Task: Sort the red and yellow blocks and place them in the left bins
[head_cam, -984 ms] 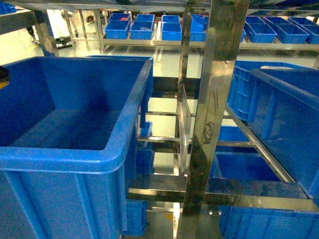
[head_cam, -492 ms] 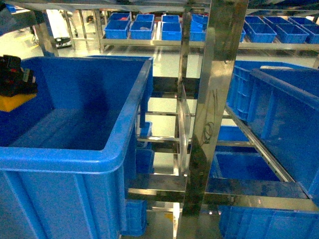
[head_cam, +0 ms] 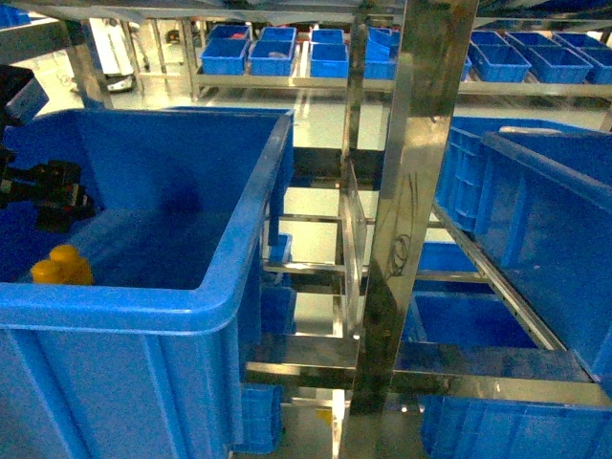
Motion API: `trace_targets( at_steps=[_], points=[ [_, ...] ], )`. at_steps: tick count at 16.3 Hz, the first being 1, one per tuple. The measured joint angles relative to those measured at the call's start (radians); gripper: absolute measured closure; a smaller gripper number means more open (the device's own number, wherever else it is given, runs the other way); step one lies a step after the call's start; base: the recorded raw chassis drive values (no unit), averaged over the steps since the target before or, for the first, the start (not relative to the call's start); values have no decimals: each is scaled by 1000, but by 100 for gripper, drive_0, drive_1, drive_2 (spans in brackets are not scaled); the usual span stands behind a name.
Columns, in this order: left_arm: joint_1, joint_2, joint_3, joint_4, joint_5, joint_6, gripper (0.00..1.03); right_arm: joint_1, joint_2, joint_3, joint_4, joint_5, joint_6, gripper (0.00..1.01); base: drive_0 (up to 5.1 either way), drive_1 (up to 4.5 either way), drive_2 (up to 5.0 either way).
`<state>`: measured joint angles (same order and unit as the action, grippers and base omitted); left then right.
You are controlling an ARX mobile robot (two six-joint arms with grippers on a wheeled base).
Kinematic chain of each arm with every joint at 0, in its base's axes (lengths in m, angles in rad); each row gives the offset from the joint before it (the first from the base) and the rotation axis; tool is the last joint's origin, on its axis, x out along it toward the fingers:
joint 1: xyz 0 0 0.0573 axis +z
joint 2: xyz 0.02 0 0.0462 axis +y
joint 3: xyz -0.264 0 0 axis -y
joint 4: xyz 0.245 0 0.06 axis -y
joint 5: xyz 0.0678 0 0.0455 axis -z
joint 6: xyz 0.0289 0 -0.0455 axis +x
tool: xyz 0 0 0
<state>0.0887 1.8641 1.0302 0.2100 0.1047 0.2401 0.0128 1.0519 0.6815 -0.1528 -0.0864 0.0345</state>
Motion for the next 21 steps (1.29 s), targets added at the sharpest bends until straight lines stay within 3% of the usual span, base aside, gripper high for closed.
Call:
trace_targets(
  at_steps=[7, 11, 13, 16, 21],
  points=[
    [-18, -44, 4, -1, 12, 31, 3, 0, 0, 0, 0, 0, 0, 3, 0, 0, 0],
    [-22, -81, 16, -26, 39, 30, 6, 0, 0, 0, 0, 0, 0, 3, 0, 0, 0],
    [-18, -133, 17, -78, 87, 27, 5, 0, 0, 0, 0, 0, 0, 3, 0, 0, 0],
    [14, -217, 9, -172, 167, -27, 5, 0, 0, 0, 0, 0, 0, 3, 0, 0, 0],
    [49, -381, -48, -271, 237, -92, 5, 0, 0, 0, 0, 0, 0, 3, 0, 0, 0]
  ],
)
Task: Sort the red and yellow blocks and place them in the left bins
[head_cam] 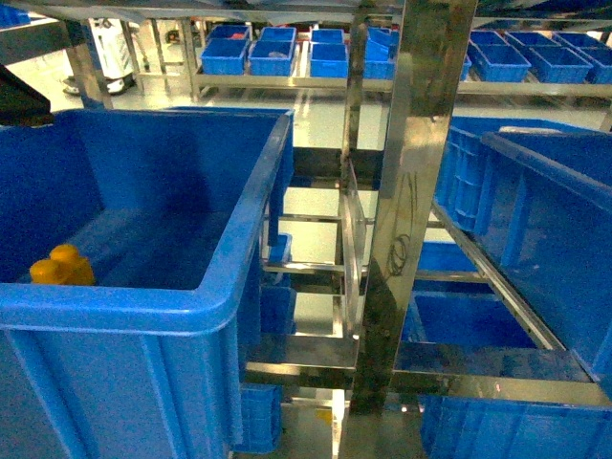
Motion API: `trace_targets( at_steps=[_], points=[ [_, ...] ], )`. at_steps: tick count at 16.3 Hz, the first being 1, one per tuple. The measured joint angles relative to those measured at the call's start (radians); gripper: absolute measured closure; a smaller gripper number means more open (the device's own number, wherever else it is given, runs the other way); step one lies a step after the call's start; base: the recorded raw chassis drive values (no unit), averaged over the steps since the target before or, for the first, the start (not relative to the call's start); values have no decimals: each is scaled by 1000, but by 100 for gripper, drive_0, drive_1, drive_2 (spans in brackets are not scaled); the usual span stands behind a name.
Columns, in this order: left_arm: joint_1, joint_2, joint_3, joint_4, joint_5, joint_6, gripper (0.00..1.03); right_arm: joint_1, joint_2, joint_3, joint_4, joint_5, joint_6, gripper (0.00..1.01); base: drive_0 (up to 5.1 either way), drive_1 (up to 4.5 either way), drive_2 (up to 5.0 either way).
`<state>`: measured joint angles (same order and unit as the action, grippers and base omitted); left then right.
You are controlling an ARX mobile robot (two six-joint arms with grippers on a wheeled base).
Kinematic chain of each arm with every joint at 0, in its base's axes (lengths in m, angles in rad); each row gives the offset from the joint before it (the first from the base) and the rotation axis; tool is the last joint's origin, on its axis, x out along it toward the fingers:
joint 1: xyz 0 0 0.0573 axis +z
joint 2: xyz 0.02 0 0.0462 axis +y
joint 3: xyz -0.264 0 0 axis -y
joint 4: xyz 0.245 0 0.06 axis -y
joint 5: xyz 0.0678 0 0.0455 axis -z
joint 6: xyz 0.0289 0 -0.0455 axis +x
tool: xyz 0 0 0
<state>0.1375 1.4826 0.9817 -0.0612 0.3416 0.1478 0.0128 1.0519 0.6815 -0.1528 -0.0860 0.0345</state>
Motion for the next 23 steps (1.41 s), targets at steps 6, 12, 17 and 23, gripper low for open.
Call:
trace_targets(
  at_steps=[6, 12, 17, 23],
  points=[
    [2, -205, -156, -53, 34, 29, 5, 0, 0, 0, 0, 0, 0, 3, 0, 0, 0],
    [-22, -247, -240, 182, -68, 57, 7, 0, 0, 0, 0, 0, 0, 3, 0, 0, 0],
    [-77, -411, -629, 790, -280, -126, 63, -9, -138, -380, 758, 85, -26, 54, 0, 0, 0],
    [-138, -781, -900, 674, -342, -144, 101, -10, -475, -611, 652, 86, -31, 99, 0, 0, 0]
  ],
)
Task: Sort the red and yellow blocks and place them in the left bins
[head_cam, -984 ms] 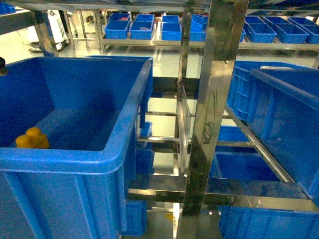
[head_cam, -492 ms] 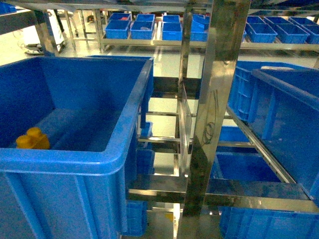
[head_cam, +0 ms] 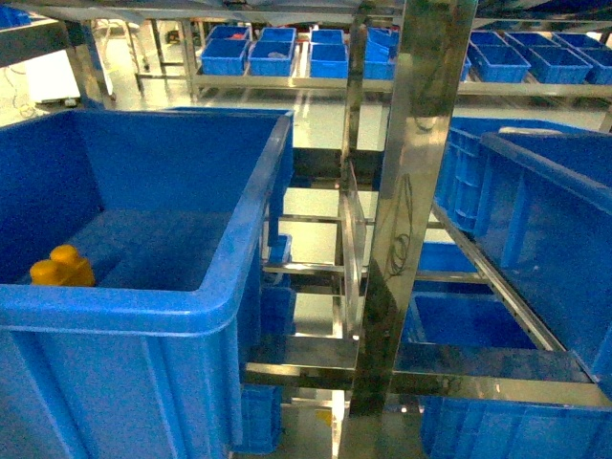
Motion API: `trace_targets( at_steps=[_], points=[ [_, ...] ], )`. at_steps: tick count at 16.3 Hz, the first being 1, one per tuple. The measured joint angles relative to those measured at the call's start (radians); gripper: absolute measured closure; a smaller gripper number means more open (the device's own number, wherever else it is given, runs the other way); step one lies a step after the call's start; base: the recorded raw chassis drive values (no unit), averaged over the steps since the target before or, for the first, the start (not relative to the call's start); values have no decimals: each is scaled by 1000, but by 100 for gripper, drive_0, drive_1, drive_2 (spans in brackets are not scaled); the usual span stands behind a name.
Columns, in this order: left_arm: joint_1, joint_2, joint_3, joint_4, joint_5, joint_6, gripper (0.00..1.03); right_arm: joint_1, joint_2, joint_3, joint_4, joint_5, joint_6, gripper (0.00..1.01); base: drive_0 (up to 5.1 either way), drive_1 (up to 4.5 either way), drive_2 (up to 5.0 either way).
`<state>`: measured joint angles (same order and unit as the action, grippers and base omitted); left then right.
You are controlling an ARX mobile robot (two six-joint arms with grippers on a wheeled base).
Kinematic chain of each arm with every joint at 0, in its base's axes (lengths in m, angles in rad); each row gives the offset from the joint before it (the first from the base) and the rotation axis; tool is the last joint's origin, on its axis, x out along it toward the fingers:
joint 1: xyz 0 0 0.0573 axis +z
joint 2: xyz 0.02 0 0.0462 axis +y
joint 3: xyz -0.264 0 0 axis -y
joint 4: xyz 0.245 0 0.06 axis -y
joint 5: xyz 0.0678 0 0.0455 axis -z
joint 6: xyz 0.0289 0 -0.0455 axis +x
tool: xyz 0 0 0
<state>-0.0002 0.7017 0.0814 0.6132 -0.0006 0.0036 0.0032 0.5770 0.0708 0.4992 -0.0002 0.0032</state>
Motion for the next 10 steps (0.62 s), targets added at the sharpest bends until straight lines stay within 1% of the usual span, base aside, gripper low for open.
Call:
trace_targets(
  at_steps=[3, 5, 6, 7, 10],
  points=[
    [0, -49, -19, -35, 0, 0, 101, 0, -39, -13, -26, 0, 0, 99, 0, 0, 0],
    [0, -109, -33, -79, 0, 0, 101, 0, -97, -26, -67, 0, 0, 99, 0, 0, 0],
    [0, -117, -64, -25, 0, 0, 101, 0, -126, -36, -78, 0, 0, 99, 0, 0, 0],
    [0, -139, -67, -69, 0, 0, 101, 0, -130, -58, -47, 0, -1, 99, 0, 0, 0],
    [0, -224, -67, -144, 0, 0, 101, 0, -196, -58, -122, 0, 0, 99, 0, 0, 0]
  ],
)
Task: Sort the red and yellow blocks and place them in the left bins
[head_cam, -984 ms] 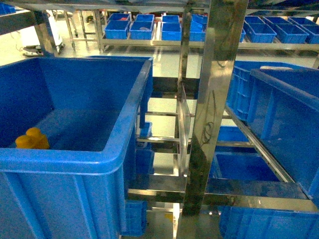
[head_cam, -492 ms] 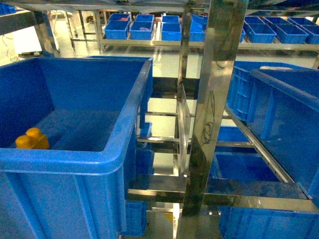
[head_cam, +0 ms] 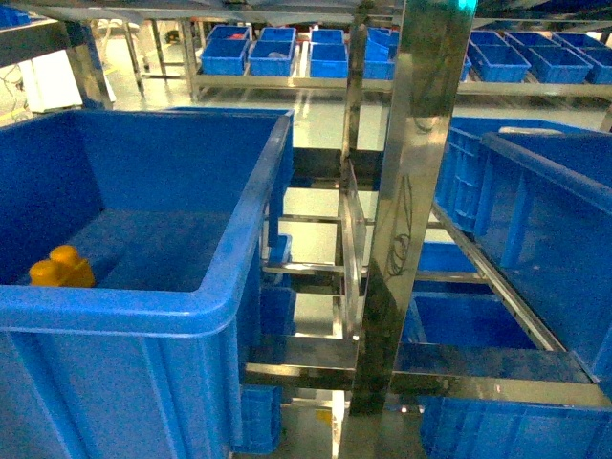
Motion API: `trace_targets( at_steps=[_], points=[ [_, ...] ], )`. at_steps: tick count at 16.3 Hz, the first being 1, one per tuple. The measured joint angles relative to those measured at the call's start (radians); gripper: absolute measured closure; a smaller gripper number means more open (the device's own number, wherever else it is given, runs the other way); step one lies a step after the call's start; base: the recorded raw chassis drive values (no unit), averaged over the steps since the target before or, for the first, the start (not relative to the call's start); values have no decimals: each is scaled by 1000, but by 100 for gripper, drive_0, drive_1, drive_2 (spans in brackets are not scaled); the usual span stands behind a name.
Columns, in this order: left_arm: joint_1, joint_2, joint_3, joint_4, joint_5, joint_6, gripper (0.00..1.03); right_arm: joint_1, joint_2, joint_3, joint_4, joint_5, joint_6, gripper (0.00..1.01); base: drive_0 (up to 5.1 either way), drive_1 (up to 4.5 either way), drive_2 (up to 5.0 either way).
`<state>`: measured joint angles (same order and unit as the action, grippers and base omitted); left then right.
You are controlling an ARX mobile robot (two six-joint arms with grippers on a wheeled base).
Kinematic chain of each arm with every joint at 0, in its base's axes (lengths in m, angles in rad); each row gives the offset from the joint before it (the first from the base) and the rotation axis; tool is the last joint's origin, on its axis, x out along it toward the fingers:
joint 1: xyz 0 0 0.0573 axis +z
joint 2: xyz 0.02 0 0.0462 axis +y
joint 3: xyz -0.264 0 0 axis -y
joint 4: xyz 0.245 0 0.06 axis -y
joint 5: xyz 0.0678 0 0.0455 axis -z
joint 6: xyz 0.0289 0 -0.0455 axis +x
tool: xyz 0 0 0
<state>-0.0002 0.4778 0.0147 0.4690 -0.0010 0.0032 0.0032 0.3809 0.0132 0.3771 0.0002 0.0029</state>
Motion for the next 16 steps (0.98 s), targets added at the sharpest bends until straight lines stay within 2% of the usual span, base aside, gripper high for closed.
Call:
trace_targets(
  at_steps=[12, 14, 16],
  points=[
    [0, -267, 0, -258, 0, 0, 101, 0, -210, 0, -207, 0, 0, 99, 0, 0, 0],
    [0, -288, 0, -279, 0, 0, 101, 0, -324, 0, -372, -2, 0, 99, 0, 0, 0],
    [0, -307, 0, -298, 0, 0, 101, 0, -376, 3, -364, -2, 0, 99, 0, 0, 0]
  ],
)
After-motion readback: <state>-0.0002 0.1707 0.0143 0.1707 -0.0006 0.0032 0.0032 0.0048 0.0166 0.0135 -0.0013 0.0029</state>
